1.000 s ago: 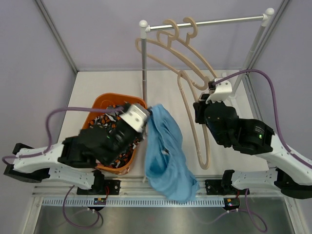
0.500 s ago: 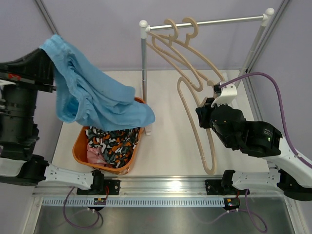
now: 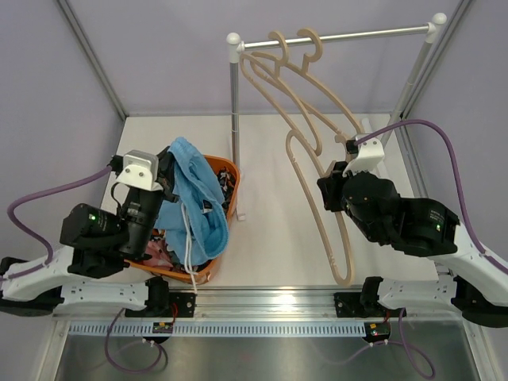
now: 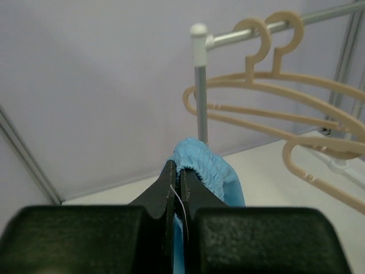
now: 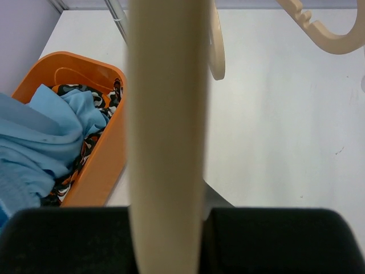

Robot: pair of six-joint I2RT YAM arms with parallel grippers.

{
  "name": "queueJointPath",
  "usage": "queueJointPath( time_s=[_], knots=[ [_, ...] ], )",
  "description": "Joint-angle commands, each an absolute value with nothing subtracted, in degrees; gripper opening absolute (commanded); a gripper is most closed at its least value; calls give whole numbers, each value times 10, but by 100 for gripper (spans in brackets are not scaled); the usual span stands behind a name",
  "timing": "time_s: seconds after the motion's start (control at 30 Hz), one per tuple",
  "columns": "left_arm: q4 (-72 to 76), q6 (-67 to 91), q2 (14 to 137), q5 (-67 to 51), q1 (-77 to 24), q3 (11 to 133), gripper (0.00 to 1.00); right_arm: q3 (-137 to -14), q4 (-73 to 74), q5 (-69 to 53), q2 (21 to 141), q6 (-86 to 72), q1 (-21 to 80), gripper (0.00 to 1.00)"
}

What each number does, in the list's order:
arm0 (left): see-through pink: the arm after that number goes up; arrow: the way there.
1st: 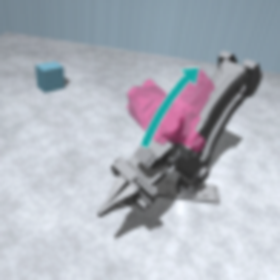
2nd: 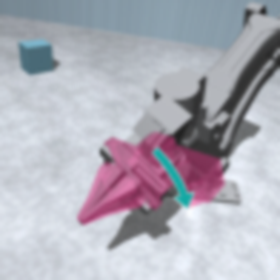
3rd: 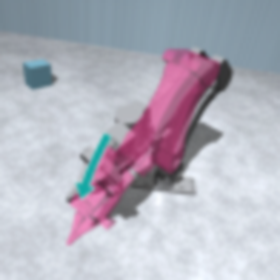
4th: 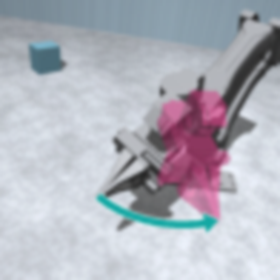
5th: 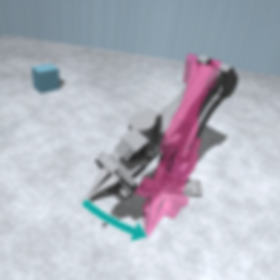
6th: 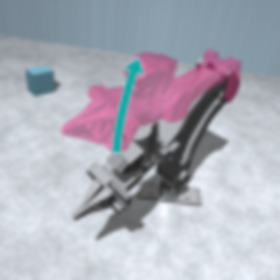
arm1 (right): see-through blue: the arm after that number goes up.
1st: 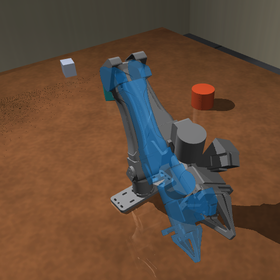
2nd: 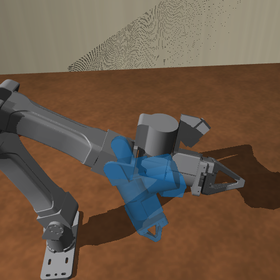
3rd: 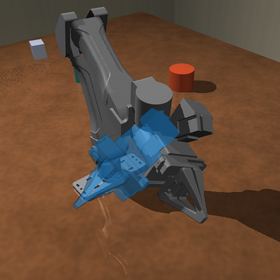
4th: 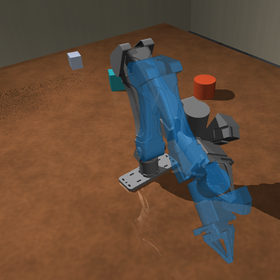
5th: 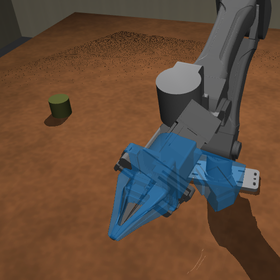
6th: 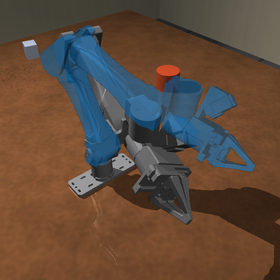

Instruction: Remove the shorts from the hanger

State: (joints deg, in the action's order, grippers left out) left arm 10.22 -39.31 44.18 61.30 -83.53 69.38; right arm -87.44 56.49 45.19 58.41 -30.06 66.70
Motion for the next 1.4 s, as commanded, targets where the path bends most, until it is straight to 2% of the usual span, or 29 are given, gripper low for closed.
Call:
queueJointPath(
  time_s=[0.0,0.13,0.23,0.33,0.4,0.5,0.53,0.6,0.67,0.7,0.73,0.77,0.8,0.83,0.87,0.93,0.97,1.0,1.07,1.1,1.13,1.27,1.37],
  knots=[
    [7,-193,393,645,-773,658,0,-882,567,442,573,-307,664,0],
    [-174,-6,335,631,-708,614,0,-881,563,426,556,-302,664,0],
    [-287,110,344,628,-678,590,0,-883,555,413,548,-294,664,0],
    [-345,195,359,562,-625,558,0,-900,564,404,553,-286,664,0],
    [-356,229,371,509,-556,529,0,-911,565,396,555,-279,664,0],
    [-353,257,381,385,-434,505,0,-930,565,379,553,-259,664,0],
    [-340,261,382,305,-401,487,0,-934,563,369,551,-257,664,0],
    [-327,275,386,210,-283,472,0,-947,564,362,550,-250,664,0],
    [-297,293,397,33,-195,442,4,-954,569,357,548,-246,664,0],
    [-281,301,406,-37,-107,427,5,-957,569,356,548,-247,664,0],
    [-244,313,434,-174,-65,410,6,-957,570,354,546,-247,664,0],
    [-219,342,451,-240,6,370,8,-957,570,353,546,-247,664,0],
    [-188,360,468,-291,40,347,12,-956,569,351,544,-248,664,0],
    [-132,378,505,-365,61,325,18,-956,569,352,545,-246,664,0],
    [-109,402,525,-387,86,293,26,-957,570,352,545,-246,664,0],
    [-74,410,561,-397,90,278,35,-965,577,361,547,-243,664,0],
    [-65,411,564,-396,91,273,42,-969,579,366,547,-242,664,0],
    [-60,412,563,-392,91,263,59,-976,581,367,547,-238,664,0],
    [-62,406,549,-375,90,262,70,-983,583,376,541,-236,664,0],
    [-63,405,542,-373,91,265,80,-989,581,381,540,-233,664,0],
    [-70,404,536,-371,90,269,85,-991,579,389,534,-227,664,0],
    [-124,368,497,-358,90,317,99,-1017,585,417,538,-210,664,0],
    [-191,320,445,-325,86,383,99,-1040,589,441,541,-191,664,0]
  ],
)
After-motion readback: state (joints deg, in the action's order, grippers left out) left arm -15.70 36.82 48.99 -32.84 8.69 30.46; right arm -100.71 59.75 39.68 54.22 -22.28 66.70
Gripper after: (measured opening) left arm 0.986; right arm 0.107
